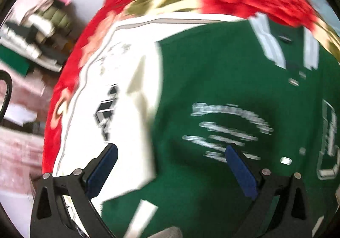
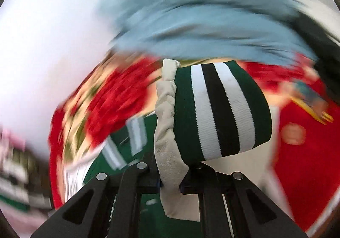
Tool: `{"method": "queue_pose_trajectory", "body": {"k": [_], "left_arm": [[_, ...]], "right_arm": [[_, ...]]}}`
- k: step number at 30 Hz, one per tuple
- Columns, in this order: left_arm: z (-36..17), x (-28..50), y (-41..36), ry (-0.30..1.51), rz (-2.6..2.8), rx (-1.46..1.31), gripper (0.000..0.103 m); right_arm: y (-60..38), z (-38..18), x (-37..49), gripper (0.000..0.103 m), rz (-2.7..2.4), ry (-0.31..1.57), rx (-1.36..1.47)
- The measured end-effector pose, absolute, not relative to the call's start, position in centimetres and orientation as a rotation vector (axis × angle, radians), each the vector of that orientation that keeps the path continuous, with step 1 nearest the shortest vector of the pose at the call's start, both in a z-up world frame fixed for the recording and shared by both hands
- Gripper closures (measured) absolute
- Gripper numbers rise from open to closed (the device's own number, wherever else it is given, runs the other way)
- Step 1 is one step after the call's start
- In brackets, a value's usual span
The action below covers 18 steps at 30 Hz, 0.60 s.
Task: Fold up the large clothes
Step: 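Carry the cuff across the jacket body while the left tool grasps the other cuff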
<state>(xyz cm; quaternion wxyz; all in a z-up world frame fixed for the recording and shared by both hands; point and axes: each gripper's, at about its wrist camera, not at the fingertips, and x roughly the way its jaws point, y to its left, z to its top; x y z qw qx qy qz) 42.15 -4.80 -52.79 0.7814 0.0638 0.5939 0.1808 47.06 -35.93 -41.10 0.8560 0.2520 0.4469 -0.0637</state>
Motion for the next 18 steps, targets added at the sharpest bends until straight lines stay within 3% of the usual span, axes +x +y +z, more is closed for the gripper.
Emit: {"method": "queue_pose_trajectory", "body": {"k": [7,12,14,16,18], "left_arm": [[-54.2,40.4,4.9,1.295,0.531,0.057,0.0],[-55.5,38.8,9.0,1.322,0.574,0.014,0.0],[-55.6,38.0,10.4,1.339,0.584,-0.016,0.0],[-54.8,36.5,11.7,1.348,0.589,-0.062,0.0],[-53.9,34.3,13.2,1.363,0.592,-0.125,0.0]], "right_arm": [[-11.5,-52.3,53.5,0.092,0.263,1.183,0.074],[-5.2,-58.8,49.5,0.089,0.345,1.337,-0.092],[-5.7,-59.4,48.7,0.081,0.371,1.358,-0.036],[-7.0,-58.2,47.2,0.055,0.431,1.326,0.044],[-8.6,-56.4,45.8,0.042,0.49,1.304,0.129]]}}
